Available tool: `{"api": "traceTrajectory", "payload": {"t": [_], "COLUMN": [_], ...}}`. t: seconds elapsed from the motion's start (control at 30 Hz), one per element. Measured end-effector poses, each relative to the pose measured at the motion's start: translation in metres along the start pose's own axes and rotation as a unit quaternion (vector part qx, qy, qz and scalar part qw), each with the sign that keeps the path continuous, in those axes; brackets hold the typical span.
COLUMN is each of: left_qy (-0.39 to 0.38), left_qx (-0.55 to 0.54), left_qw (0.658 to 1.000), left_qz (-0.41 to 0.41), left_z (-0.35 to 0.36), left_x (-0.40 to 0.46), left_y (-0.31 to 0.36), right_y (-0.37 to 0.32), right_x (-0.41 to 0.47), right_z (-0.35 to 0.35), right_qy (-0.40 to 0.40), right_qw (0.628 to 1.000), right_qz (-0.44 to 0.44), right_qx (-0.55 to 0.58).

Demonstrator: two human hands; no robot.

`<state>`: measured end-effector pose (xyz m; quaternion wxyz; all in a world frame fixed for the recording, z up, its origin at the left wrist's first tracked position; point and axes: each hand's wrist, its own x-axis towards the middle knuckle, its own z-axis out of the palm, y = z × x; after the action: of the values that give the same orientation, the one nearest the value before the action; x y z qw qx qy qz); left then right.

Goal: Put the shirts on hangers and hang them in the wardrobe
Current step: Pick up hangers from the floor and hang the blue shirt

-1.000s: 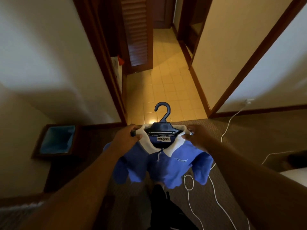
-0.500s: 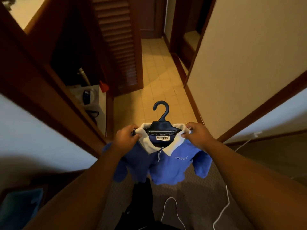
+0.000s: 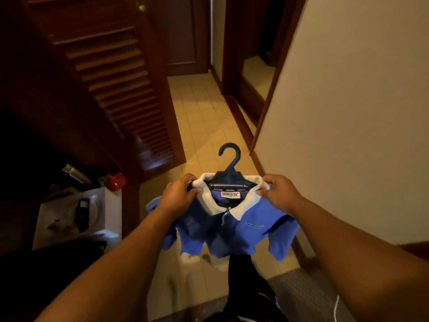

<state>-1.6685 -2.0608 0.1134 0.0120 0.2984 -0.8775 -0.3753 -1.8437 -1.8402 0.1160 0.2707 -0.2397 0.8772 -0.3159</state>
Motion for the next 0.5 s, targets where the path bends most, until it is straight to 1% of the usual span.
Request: {"api": "traceTrajectory", "payload": {"t": [0.2, 0.5], "left_qy": [0.031, 0.068], "left_qx": [-0.013, -0.055], "left_qw": [0.998, 0.994], "left_qz": [-0.045, -0.064], "left_z": [-0.010, -0.030], "left_x": [0.148, 0.352], "left_y": [0.035, 0.083], "right_y": [-0.024, -0.072], "right_x": [0.168, 0.381], "right_z": [-0.066, -0.161], "right_qy": [-0.046, -0.077], "right_qw": [0.999, 0.994], "right_qz": [-0.016, -0.056], "right_qx": [-0.015, -0.053]}}
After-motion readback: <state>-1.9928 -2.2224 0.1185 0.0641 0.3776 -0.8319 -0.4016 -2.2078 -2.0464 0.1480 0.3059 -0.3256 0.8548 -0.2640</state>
